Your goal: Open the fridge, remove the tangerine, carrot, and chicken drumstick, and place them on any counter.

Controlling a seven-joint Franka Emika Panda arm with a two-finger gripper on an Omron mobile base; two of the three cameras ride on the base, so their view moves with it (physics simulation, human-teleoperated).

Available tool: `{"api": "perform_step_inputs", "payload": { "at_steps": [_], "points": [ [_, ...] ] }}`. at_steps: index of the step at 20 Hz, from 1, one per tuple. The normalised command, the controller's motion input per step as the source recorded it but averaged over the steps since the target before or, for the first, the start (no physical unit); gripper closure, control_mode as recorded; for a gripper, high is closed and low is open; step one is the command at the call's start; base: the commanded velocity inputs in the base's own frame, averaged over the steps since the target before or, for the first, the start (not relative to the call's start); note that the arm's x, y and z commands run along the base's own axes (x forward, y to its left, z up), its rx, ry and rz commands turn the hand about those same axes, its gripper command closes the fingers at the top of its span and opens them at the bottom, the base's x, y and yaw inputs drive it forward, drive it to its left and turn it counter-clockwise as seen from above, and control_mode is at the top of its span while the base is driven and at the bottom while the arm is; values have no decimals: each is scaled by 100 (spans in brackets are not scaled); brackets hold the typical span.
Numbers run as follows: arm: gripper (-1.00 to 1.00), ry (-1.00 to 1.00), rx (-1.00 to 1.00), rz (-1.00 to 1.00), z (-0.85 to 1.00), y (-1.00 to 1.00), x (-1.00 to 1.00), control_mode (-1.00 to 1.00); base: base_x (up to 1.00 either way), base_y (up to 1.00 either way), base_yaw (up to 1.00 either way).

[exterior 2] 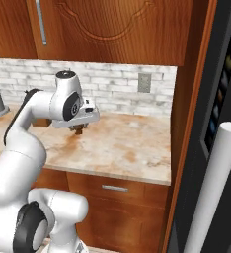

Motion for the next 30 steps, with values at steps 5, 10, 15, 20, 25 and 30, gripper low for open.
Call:
{"api": "perform_step_inputs", "payload": {
  "at_steps": [5, 10, 15, 20, 25, 30],
  "points": [
    [100, 9, 0, 6, -82, -7, 100, -100, 0, 0, 0],
    [100, 14, 0, 1, -70, 0, 90, -100, 0, 0, 0],
    [100, 6, 0, 0, -72, 0, 50, -100, 0, 0, 0],
    [100, 2, 0, 0, -72, 0, 21, -100, 0, 0, 0],
    [100, 0, 0, 0, -62, 0, 17, -100, 0, 0, 0],
    [-100, 2, 0, 0, -22, 0, 3, -100, 0, 0, 0]
  ]
}}
